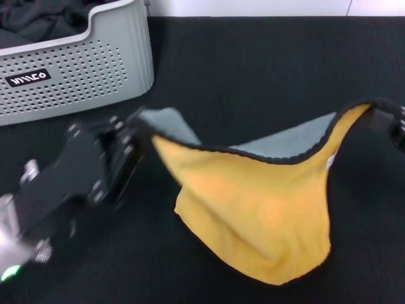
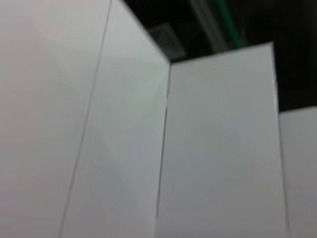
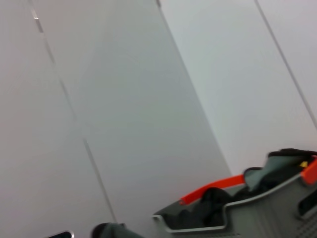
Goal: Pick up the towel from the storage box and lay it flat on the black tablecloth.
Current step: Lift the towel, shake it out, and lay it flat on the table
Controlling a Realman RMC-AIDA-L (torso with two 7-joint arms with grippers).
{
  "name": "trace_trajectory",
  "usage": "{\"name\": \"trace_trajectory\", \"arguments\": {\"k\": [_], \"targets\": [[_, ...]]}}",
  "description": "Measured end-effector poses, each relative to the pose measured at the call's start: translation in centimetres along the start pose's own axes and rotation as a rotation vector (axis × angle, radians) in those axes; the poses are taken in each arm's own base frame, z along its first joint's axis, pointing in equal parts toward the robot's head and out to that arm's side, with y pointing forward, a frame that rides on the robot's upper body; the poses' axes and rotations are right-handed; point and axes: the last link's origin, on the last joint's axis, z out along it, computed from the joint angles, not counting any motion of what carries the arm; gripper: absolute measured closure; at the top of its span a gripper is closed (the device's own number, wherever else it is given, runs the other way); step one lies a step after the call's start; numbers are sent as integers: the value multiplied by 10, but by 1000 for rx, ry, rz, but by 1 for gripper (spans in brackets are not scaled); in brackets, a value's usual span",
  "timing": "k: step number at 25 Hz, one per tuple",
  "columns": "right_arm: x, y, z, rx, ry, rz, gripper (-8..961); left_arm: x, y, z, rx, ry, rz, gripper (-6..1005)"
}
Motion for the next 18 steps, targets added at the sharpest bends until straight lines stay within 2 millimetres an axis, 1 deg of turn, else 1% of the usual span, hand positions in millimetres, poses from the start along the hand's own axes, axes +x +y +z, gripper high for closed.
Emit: {"name": "trace_trajectory", "arguments": {"k": [3, 7, 10, 12, 15, 18], "targets": [[1, 17, -5, -24, 19, -3, 947, 7, 21, -18, -17, 50, -12, 974], [4, 51, -7, -96, 60, -28, 946, 9, 46, -35, -13, 67, -15, 974], [6, 76, -11, -128, 92, -59, 946, 11, 61, -43, -17, 67, -7, 973], [8, 90, -13, -147, 107, -69, 946, 14, 71, -45, -49, 71, -4, 973], [10, 111, -12, -199, 126, -76, 946, 22, 89, -48, -106, 74, 21, 973], [9, 125, -10, -257, 148, -86, 947, 34, 107, -53, -148, 84, 83, 973]]}}
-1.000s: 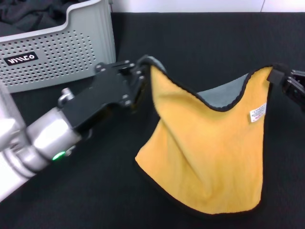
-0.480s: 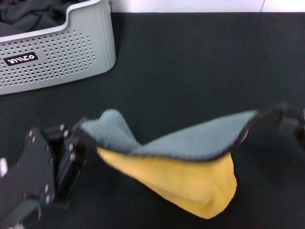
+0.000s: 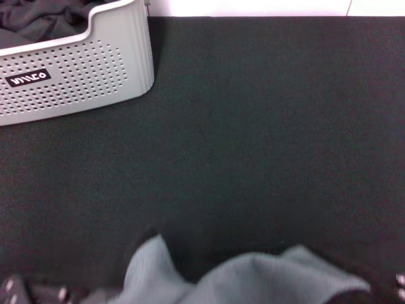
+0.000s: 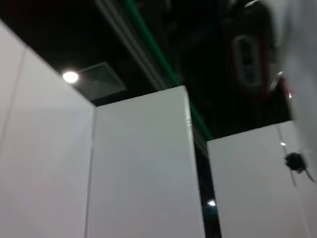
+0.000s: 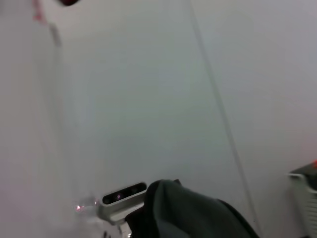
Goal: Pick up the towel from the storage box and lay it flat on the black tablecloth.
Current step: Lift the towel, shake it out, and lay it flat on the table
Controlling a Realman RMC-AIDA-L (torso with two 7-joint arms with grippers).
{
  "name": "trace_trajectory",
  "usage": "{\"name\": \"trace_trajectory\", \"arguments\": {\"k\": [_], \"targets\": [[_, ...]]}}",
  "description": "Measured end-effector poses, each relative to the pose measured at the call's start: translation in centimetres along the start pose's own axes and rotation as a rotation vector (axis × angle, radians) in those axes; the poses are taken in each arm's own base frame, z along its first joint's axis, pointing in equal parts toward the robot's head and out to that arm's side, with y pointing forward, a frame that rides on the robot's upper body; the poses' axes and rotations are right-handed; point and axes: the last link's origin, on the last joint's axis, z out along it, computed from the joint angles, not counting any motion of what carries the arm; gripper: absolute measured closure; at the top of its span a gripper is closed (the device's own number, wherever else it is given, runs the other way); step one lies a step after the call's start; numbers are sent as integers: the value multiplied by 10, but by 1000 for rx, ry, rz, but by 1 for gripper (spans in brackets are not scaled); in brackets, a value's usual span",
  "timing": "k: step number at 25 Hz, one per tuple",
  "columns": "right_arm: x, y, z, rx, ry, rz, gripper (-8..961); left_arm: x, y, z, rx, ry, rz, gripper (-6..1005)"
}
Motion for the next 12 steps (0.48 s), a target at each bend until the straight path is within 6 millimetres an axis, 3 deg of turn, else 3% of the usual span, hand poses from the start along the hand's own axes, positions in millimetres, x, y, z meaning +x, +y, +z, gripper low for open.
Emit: {"name": "trace_trajectory", "arguments": {"k": [7, 12], "targets": [[-15, 12, 1, -67, -6, -46, 947, 24, 18, -1, -29, 7, 70, 972], [-13, 10, -8, -40, -6, -17, 946, 19, 12, -5, 22, 0, 44, 972]]}}
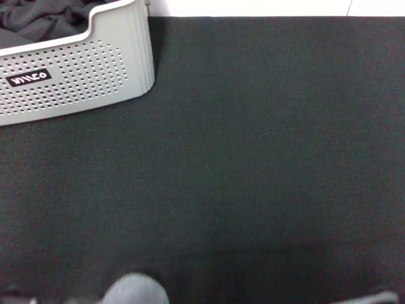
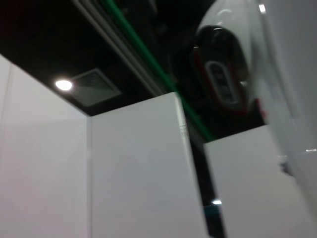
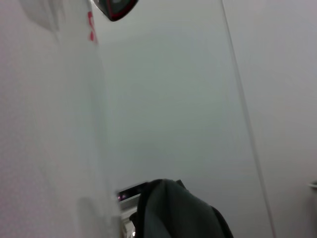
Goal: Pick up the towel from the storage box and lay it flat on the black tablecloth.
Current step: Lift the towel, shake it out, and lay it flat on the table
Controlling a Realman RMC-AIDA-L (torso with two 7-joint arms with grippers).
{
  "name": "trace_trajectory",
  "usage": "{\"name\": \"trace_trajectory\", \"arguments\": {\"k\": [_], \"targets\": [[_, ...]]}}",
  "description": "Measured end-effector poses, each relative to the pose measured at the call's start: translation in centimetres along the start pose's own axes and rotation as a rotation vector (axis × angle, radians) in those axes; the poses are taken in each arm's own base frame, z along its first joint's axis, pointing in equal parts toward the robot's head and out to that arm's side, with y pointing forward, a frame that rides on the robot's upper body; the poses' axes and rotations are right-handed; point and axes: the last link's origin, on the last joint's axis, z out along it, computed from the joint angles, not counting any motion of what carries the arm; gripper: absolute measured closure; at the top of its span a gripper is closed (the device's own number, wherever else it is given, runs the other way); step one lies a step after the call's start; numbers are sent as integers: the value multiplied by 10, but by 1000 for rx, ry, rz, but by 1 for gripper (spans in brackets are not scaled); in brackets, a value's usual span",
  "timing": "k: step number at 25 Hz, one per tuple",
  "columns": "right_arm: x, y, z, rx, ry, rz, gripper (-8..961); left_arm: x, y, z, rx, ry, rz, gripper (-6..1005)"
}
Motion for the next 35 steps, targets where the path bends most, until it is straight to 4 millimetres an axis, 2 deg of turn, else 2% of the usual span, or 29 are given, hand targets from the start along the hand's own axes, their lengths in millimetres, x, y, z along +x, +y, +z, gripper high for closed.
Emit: {"name": "trace_trajectory", "arguments": {"k": [4, 7, 12, 17, 19, 20, 22, 26, 35], "targets": [[18, -14, -16, 108, -31, 69, 947, -30, -18, 2, 45, -21, -86, 972], [36, -34, -27, 188, -70, 132, 947, -56, -38, 8, 49, -63, -151, 972], [60, -69, -24, 222, -101, 204, 946, -87, -71, 22, 89, -157, -142, 971], [68, -98, -14, 239, -105, 217, 946, -103, -97, 31, 154, -239, -113, 971], [69, -109, -13, 281, -115, 208, 946, -105, -101, 31, 177, -251, -106, 971], [69, -113, -14, 305, -116, 207, 947, -110, -111, 30, 234, -282, -96, 971], [72, -125, -16, 378, -109, 205, 947, -113, -118, 29, 272, -306, -90, 971], [77, -142, -17, 477, -79, 208, 947, -123, -133, 27, 343, -373, -79, 971], [85, -175, -9, 610, -3, 218, 946, -151, -163, 42, 379, -545, -47, 970]]}}
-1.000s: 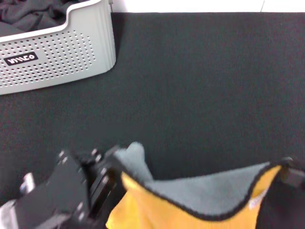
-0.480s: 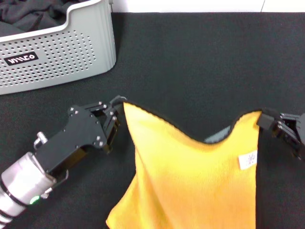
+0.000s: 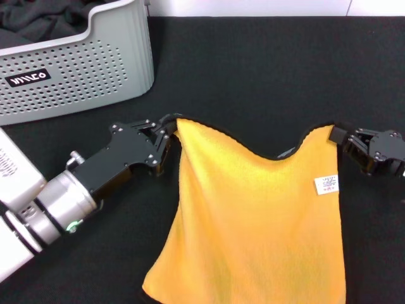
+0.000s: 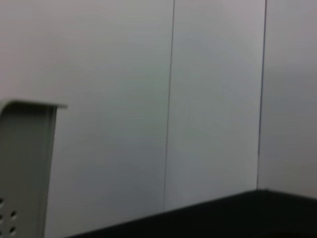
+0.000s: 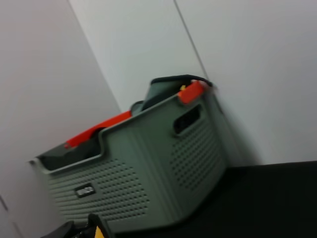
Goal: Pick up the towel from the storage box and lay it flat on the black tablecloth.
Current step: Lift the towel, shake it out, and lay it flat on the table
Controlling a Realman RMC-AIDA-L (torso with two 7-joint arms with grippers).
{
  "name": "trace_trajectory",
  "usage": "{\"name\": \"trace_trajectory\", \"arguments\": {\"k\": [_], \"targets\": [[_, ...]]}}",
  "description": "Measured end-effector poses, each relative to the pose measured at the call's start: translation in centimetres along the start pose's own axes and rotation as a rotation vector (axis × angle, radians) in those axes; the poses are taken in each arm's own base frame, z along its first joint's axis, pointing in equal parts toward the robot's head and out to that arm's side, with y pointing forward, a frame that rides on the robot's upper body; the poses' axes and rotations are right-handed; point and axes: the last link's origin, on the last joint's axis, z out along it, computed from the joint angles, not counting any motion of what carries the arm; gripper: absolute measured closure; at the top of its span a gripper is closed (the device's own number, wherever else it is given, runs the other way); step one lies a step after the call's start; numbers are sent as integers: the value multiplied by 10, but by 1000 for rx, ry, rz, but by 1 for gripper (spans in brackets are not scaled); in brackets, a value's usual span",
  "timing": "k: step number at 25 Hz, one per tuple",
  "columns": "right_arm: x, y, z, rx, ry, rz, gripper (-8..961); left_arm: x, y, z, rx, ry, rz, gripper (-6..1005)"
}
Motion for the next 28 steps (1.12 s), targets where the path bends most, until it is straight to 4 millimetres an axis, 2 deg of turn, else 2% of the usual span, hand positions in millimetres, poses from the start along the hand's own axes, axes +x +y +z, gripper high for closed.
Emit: {"name": "trace_trajectory", "arguments": {"k": [8, 21, 28], "targets": [[-1, -10, 2, 64, 3, 0, 946, -1, -13, 15, 26, -63, 62, 970], [-7, -20, 10, 120, 2, 7, 947, -4, -29, 40, 60, -199, 434, 969], [-6, -23, 12, 144, 9, 11, 947, 3, -31, 43, 73, -188, 637, 968]]}}
